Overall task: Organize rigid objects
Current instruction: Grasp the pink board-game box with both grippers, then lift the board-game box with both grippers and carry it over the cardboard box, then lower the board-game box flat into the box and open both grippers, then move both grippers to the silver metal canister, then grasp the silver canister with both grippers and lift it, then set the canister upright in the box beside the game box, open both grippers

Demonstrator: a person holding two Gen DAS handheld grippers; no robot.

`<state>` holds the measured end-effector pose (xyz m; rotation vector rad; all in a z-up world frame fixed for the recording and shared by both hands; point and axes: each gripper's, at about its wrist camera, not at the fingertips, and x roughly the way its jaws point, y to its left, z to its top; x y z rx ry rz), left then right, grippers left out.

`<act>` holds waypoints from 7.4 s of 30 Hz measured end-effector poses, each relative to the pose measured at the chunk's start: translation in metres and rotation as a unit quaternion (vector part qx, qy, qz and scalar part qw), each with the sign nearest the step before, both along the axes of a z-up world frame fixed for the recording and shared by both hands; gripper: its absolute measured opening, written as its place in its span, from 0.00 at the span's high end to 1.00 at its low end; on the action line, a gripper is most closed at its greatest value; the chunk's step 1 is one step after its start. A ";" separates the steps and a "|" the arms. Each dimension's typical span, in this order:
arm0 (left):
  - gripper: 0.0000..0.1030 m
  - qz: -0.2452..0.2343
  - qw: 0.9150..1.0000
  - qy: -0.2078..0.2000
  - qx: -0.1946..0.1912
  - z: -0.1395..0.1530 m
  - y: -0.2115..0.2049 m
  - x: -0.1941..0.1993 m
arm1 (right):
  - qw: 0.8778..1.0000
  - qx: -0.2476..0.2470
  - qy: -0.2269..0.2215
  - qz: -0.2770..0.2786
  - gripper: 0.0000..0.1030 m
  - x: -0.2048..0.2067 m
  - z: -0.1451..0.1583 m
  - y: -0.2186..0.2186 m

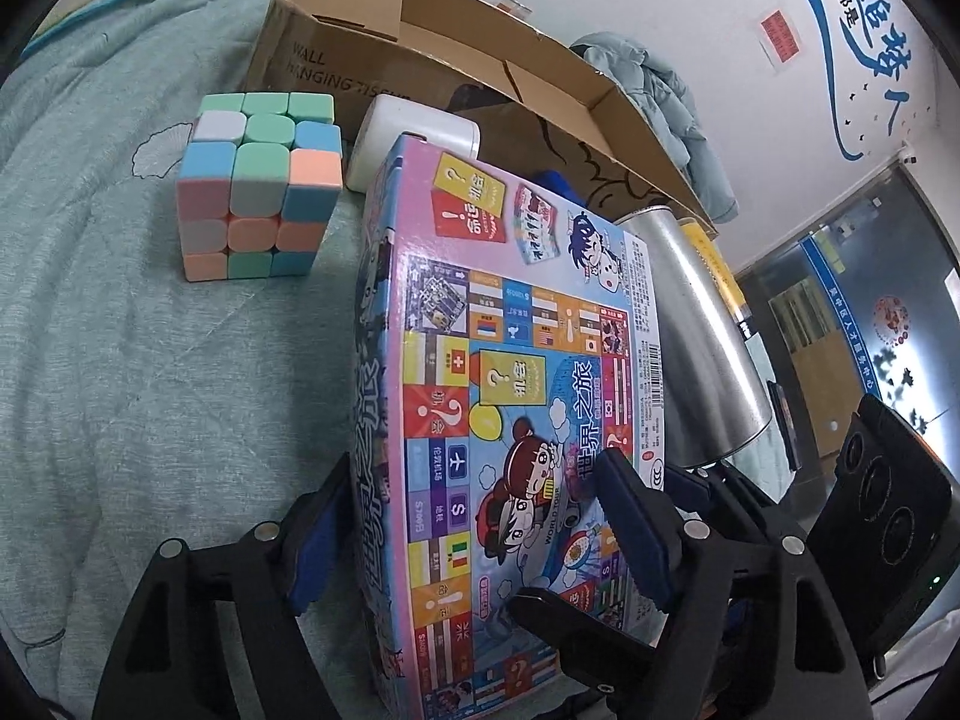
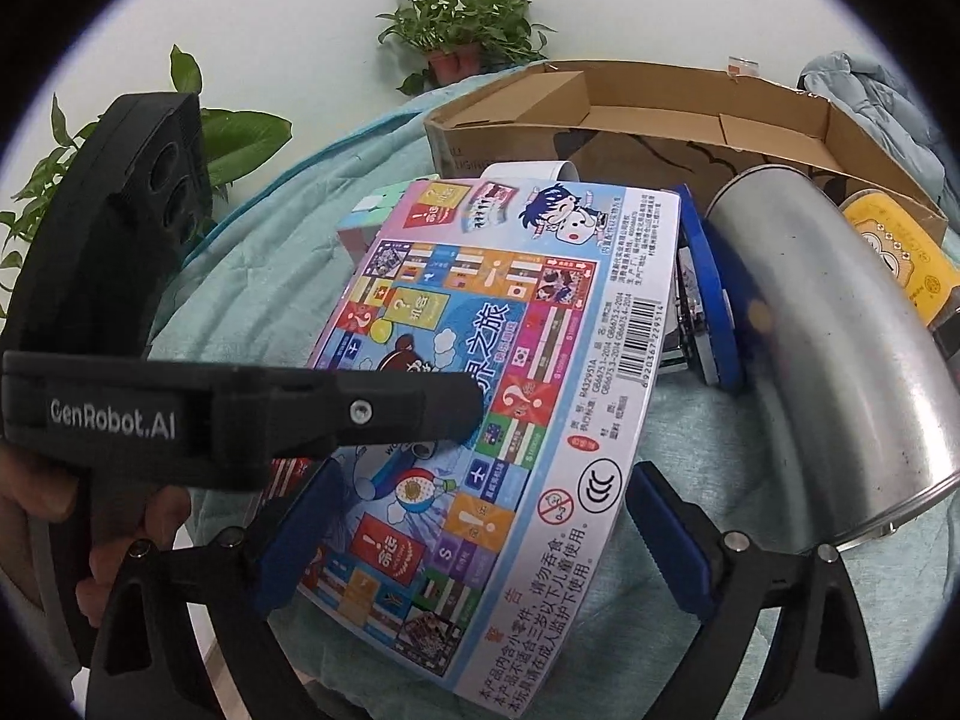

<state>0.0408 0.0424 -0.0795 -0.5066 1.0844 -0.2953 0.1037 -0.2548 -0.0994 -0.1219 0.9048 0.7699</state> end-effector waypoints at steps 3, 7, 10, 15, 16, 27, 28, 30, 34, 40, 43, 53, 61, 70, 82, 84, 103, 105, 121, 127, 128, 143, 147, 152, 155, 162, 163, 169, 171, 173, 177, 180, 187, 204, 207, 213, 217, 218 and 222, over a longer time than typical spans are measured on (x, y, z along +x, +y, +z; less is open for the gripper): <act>0.26 0.000 1.000 -0.001 0.002 -0.001 0.002 -0.001 | 1.000 -0.001 -0.004 0.000 0.08 -0.001 0.000 0.000; 0.26 0.003 1.000 -0.002 0.004 -0.001 0.002 -0.001 | 1.000 -0.002 -0.007 -0.003 0.08 -0.002 -0.001 0.001; 0.27 0.004 1.000 -0.011 0.012 0.001 -0.004 -0.001 | 1.000 -0.003 -0.010 -0.003 0.08 -0.003 0.000 0.004; 0.27 0.006 0.999 -0.033 0.027 0.013 -0.006 -0.011 | 1.000 0.003 -0.022 -0.003 0.08 -0.007 0.005 0.006; 0.27 0.005 0.999 -0.039 0.033 0.016 -0.008 -0.012 | 1.000 0.005 -0.029 -0.006 0.08 -0.008 0.009 0.005; 0.27 0.001 0.989 -0.133 0.067 0.079 -0.030 0.000 | 0.990 0.042 -0.130 -0.045 0.11 -0.001 0.059 -0.008; 0.27 0.000 0.988 -0.139 0.068 0.083 -0.031 0.003 | 0.988 0.046 -0.140 -0.052 0.12 0.002 0.065 -0.010; 0.27 -0.003 0.986 -0.152 0.071 0.093 -0.038 0.012 | 0.985 0.049 -0.152 -0.062 0.12 0.007 0.072 -0.013; 0.27 -0.014 0.981 -0.175 0.079 0.110 -0.044 0.028 | 0.980 0.053 -0.173 -0.081 0.12 0.017 0.086 -0.013; 0.27 -0.026 0.974 -0.209 0.088 0.136 -0.052 0.064 | 0.971 0.060 -0.209 -0.099 0.12 0.034 0.104 -0.011; 0.27 -0.028 0.970 -0.218 0.100 0.150 -0.055 0.083 | 0.967 0.063 -0.222 -0.105 0.12 0.047 0.113 -0.008; 0.27 -0.018 0.967 -0.223 0.123 0.182 -0.046 0.162 | 0.969 0.069 -0.217 -0.094 0.12 0.101 0.132 0.008; 0.27 -0.029 0.972 -0.183 0.145 0.171 -0.045 0.241 | 0.985 0.045 -0.150 -0.076 0.12 0.165 0.123 0.020; 0.30 -0.009 0.981 -0.136 0.137 0.126 -0.028 0.291 | 0.996 0.011 -0.068 -0.055 0.14 0.211 0.095 0.042; 0.51 0.007 0.979 -0.087 0.183 0.070 -0.008 0.303 | 0.997 -0.025 0.067 -0.039 0.25 0.240 0.040 0.055; 0.52 0.005 0.978 -0.082 0.189 0.067 -0.011 0.297 | 0.996 -0.045 0.066 -0.039 0.29 0.242 0.036 0.058; 0.01 0.131 0.939 -0.222 0.226 0.107 0.015 0.170 | 0.990 -0.073 -0.075 -0.097 0.13 0.196 0.079 0.016; 0.01 0.131 0.939 -0.223 0.227 0.108 0.012 0.159 | 0.989 -0.064 -0.083 -0.102 0.11 0.181 0.082 -0.002; 0.01 0.105 0.927 -0.253 0.256 0.122 -0.062 0.075 | 0.966 0.000 -0.194 -0.171 0.01 0.078 0.089 -0.073; 0.01 0.102 0.939 -0.235 0.228 0.124 -0.068 0.058 | 0.970 0.000 -0.169 -0.173 0.01 0.071 0.085 -0.081; 0.01 0.103 0.939 -0.237 0.228 0.124 -0.071 0.053 | 0.971 -0.001 -0.169 -0.171 0.01 0.068 0.084 -0.082; 0.01 0.068 0.965 -0.181 0.175 0.115 -0.062 0.038 | 0.984 0.024 -0.139 -0.113 0.01 0.051 0.079 -0.087; 0.01 0.051 0.984 -0.130 0.106 0.092 -0.051 0.047 | 0.986 0.092 -0.099 -0.099 0.01 0.054 0.074 -0.114; 0.01 0.009 0.989 -0.111 0.095 0.073 -0.069 0.049 | 0.988 0.084 -0.041 -0.124 0.04 0.069 0.054 -0.143; 0.01 -0.021 0.990 -0.110 0.085 0.067 -0.082 0.049 | 0.991 0.076 -0.009 -0.114 0.08 0.072 0.043 -0.148; 0.01 -0.042 0.992 -0.094 0.073 0.051 -0.094 0.051 | 0.989 0.082 0.072 -0.095 0.18 0.078 0.013 -0.136; 0.01 -0.043 0.992 -0.092 0.069 0.050 -0.093 0.051 | 0.989 0.084 0.078 -0.090 0.22 0.078 0.012 -0.133; 0.01 -0.058 0.996 -0.067 0.003 0.043 -0.099 0.048 | 0.994 0.014 0.061 -0.086 0.22 0.050 0.023 -0.125; 0.03 -0.062 0.996 -0.062 -0.019 0.039 -0.105 0.044 | 0.994 -0.001 0.074 -0.084 0.22 0.039 0.023 -0.127; 0.03 -0.061 0.996 -0.059 -0.031 0.035 -0.111 0.039 | 0.994 -0.022 0.085 -0.063 0.21 0.023 0.024 -0.127; 0.03 -0.090 0.994 -0.028 -0.058 0.019 -0.127 0.039 | 0.986 0.047 0.157 -0.023 0.21 0.024 0.031 -0.142; 0.05 -0.092 0.993 -0.016 -0.068 0.013 -0.134 0.044 | 0.982 0.059 0.172 -0.048 0.21 0.047 0.028 -0.155; 0.07 -0.094 0.992 0.002 -0.088 0.001 -0.140 0.054 | 0.968 0.100 0.229 -0.035 0.21 0.067 -0.007 -0.133; 0.18 -0.119 0.986 0.032 -0.108 -0.009 -0.162 0.062 | 0.977 0.078 0.194 -0.048 0.19 0.052 -0.002 -0.124; 0.19 -0.116 0.988 0.022 -0.102 -0.001 -0.167 0.061 | 0.979 0.075 0.185 -0.049 0.19 0.049 -0.001 -0.122; 0.19 -0.116 0.989 -0.020 -0.085 0.032 -0.163 0.058 | 0.984 0.087 0.148 -0.047 0.19 0.043 0.021 -0.120; 0.19 -0.108 0.991 -0.054 -0.064 0.060 -0.157 0.065 | 0.988 0.094 0.119 -0.029 0.19 0.048 0.045 -0.115; 0.19 -0.104 0.991 -0.057 -0.058 0.065 -0.155 0.068 | 0.988 0.100 0.119 -0.026 0.19 0.051 0.048 -0.114; 0.20 -0.088 0.993 -0.068 -0.045 0.086 -0.137 0.091 | 0.987 0.116 0.110 -0.008 0.19 0.073 0.059 -0.100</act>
